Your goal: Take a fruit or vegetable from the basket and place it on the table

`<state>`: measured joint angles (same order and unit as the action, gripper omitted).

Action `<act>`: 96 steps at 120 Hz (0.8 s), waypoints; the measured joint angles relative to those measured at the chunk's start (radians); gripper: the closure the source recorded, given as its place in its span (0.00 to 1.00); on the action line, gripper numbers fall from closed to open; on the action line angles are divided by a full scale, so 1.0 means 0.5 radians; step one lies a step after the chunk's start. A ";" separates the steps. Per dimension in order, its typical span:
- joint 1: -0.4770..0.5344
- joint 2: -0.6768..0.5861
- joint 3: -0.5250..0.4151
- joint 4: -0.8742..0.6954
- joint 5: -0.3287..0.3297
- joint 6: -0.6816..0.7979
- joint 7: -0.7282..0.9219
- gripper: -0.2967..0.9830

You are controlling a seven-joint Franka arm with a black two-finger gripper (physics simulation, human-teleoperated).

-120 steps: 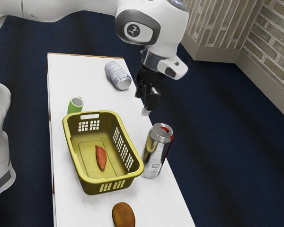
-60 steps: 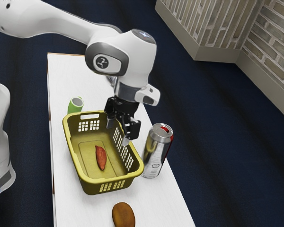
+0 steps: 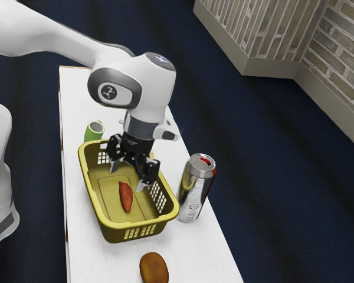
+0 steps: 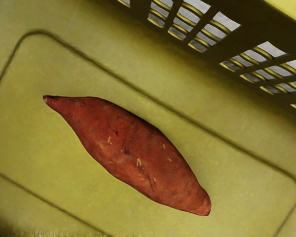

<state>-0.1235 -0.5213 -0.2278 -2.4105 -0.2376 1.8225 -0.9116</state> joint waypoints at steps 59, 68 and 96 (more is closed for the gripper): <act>0.187 0.080 -0.134 -0.068 0.071 0.024 -0.248 0.23; 0.176 0.087 -0.157 -0.069 0.068 0.032 -0.271 0.23; 0.203 0.117 -0.192 -0.081 0.060 0.062 -0.328 0.23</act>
<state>-0.0222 -0.4628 -0.3240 -2.4512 -0.2076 1.8533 -1.0757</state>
